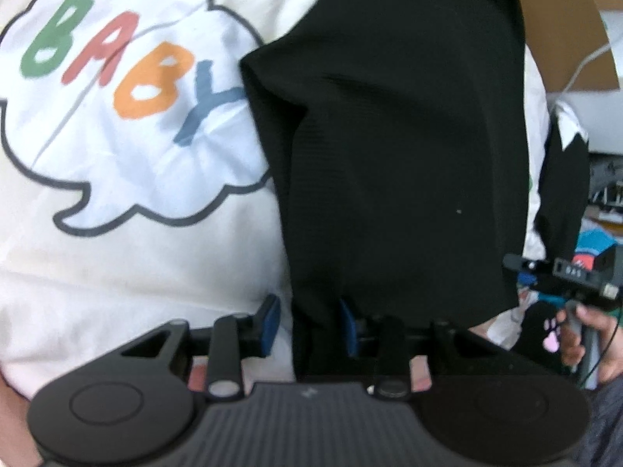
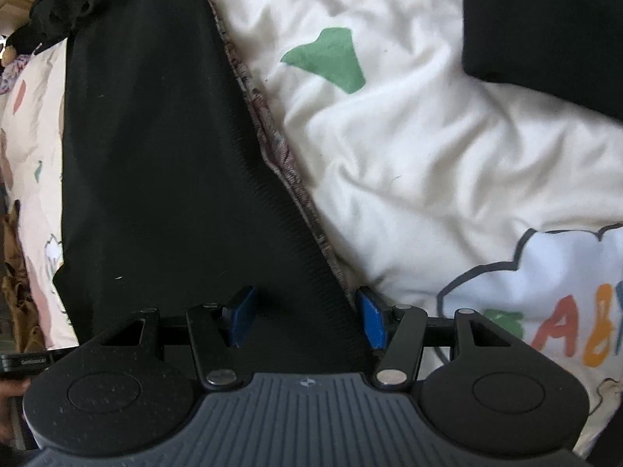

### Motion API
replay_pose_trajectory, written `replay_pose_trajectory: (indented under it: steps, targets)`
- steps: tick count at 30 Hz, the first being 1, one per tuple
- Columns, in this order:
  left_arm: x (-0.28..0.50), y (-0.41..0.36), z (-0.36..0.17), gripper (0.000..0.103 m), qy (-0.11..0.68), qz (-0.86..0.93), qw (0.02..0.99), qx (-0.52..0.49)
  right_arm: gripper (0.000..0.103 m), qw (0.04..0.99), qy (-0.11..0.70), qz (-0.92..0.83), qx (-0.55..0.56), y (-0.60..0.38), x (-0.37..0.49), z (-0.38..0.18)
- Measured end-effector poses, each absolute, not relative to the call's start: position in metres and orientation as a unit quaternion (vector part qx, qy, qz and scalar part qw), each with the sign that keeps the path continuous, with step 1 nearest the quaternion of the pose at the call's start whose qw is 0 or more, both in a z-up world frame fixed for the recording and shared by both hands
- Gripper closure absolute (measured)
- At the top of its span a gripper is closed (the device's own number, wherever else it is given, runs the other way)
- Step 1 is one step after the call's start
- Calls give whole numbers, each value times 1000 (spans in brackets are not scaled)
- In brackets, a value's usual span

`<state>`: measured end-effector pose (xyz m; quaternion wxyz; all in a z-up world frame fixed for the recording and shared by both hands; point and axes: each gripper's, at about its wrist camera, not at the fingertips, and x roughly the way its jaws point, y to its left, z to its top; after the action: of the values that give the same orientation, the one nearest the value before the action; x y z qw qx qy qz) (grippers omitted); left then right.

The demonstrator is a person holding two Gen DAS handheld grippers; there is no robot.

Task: Fold clothes
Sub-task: 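Position both open tools at the trouser hem end, then close both tools on the trouser hem end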

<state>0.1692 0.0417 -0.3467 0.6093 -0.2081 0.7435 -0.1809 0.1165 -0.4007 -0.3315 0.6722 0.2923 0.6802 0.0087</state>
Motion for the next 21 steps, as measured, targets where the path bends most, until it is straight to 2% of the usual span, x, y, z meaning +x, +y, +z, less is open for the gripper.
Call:
replay_pose_trajectory:
  steps: [9, 15, 18, 20, 21]
  targets:
    - [169, 43, -342, 66, 750, -186, 607, -186, 43, 663, 685, 30, 301, -413, 113, -331]
    - [166, 42, -345, 61, 739, -193, 612, -206, 42, 669, 674, 32, 312, -406, 115, -334]
    - [165, 42, -346, 68, 731, -196, 620, -207, 42, 673, 670, 29, 312, -403, 115, -336]
    - [162, 41, -347, 79, 730, -202, 619, -210, 42, 678, 668, 26, 306, -399, 115, -335]
    - [161, 41, -347, 80, 729, -204, 619, -211, 43, 679, 668, 25, 304, -399, 115, -334]
